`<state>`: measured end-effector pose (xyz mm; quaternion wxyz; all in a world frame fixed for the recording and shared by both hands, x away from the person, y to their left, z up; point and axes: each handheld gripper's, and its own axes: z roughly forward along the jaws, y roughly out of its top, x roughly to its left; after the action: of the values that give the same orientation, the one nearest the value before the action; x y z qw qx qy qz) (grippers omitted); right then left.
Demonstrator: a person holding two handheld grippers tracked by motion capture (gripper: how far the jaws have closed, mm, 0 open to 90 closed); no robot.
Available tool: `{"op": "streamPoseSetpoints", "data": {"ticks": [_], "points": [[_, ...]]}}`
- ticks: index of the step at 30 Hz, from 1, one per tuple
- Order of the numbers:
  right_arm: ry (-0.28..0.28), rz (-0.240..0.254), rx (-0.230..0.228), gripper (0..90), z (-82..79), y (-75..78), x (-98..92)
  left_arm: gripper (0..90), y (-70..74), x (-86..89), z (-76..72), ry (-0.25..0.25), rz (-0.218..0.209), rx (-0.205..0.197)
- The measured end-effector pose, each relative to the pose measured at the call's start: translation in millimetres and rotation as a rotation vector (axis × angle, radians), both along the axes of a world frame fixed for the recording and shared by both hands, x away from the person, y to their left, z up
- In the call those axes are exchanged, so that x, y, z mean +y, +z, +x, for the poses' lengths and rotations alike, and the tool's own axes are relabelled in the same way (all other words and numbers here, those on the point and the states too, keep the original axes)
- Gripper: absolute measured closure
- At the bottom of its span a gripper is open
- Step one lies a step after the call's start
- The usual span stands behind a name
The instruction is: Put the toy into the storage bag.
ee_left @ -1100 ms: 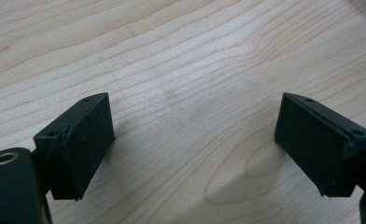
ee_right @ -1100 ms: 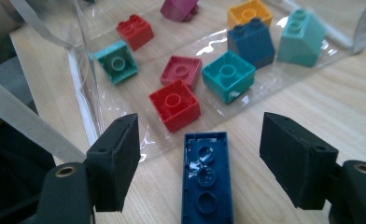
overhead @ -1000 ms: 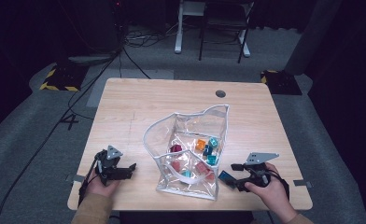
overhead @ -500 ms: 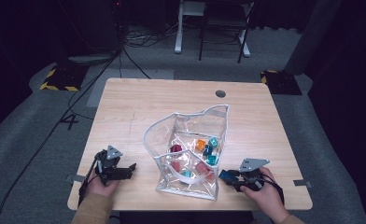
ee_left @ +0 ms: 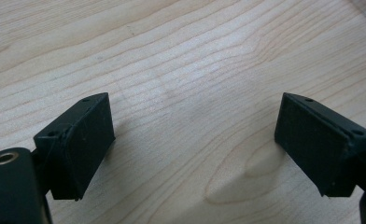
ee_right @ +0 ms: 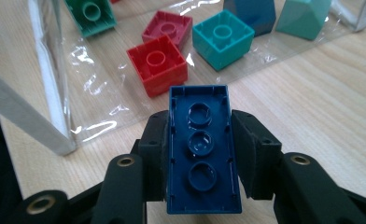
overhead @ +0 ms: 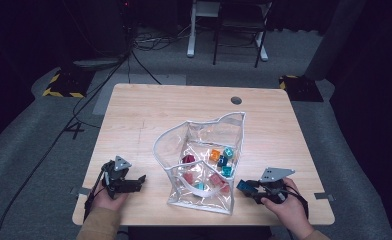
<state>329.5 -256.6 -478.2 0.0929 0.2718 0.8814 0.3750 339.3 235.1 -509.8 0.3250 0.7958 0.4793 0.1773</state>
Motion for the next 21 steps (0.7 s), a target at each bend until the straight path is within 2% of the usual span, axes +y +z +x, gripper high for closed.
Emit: {"op": "streamPoseSetpoints", "data": {"ticks": [5, 21], "points": [[0.0, 0.015, 0.001, 59.2, -1.4, 14.7, -3.8, 12.1, 0.0, 0.0, 0.0, 0.0, 0.0, 0.0], [-0.002, 0.05, -0.06, 59.2, -6.5, 68.3, -14.0, 12.1, 0.0, 0.0, 0.0, 0.0, 0.0, 0.0]]}}
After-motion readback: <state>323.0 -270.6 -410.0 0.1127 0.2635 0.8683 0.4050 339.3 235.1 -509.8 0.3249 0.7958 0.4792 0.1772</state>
